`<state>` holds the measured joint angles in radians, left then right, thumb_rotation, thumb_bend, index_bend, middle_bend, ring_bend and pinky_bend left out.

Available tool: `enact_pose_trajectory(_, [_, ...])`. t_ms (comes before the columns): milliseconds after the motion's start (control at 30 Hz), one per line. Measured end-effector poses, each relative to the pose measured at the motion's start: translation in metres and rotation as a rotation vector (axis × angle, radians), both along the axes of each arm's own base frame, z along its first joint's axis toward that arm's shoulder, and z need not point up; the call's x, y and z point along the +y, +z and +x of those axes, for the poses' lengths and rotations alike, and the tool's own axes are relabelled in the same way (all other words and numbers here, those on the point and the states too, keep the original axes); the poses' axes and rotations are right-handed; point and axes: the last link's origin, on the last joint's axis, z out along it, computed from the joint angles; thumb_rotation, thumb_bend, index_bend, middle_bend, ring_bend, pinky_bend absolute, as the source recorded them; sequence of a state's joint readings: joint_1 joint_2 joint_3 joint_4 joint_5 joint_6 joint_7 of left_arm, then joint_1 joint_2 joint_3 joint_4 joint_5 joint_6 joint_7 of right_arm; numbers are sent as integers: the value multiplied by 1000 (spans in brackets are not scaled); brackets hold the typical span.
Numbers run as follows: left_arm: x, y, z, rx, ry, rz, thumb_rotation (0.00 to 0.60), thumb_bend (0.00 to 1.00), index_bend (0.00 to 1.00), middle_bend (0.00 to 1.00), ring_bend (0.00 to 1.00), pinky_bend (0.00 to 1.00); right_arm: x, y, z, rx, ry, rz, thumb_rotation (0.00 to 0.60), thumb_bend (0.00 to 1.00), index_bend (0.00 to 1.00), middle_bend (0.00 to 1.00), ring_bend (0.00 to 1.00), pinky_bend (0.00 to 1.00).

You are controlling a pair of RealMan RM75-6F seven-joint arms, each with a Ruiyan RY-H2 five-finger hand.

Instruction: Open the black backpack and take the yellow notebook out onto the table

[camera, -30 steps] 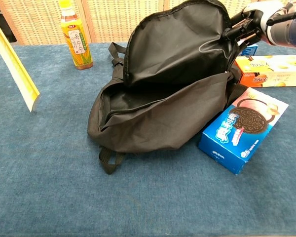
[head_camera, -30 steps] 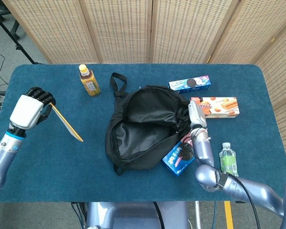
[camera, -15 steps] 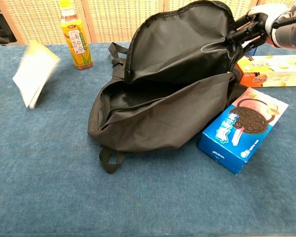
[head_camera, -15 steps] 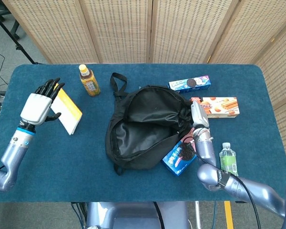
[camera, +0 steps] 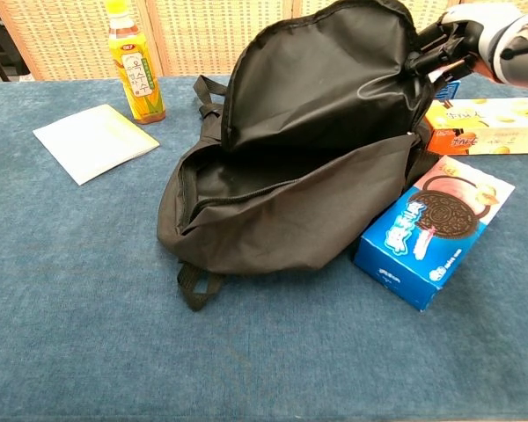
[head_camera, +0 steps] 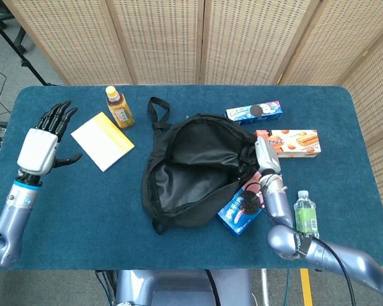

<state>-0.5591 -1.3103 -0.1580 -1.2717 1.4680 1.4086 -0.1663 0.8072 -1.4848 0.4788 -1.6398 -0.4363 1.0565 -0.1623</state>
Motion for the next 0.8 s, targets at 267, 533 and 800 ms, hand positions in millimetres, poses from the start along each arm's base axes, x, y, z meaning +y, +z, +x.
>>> enact_pose_trajectory(267, [-50, 6, -23, -17, 104, 13, 600, 64, 0, 0, 0, 156, 21, 5, 4, 51, 255, 112, 600, 0, 113, 0, 0, 108])
enact_pose_trajectory(533, [-85, 10, -44, -56, 219, 34, 600, 80, 0, 0, 0, 145, 49, 25, 4, 231, 583, 60, 600, 0, 112, 0, 0, 103])
enact_pose_trajectory(800, [-116, 24, -68, -87, 295, 80, 600, 87, 0, 0, 0, 145, 68, 77, -39, 521, 848, -220, 600, 0, 112, 0, 0, 103])
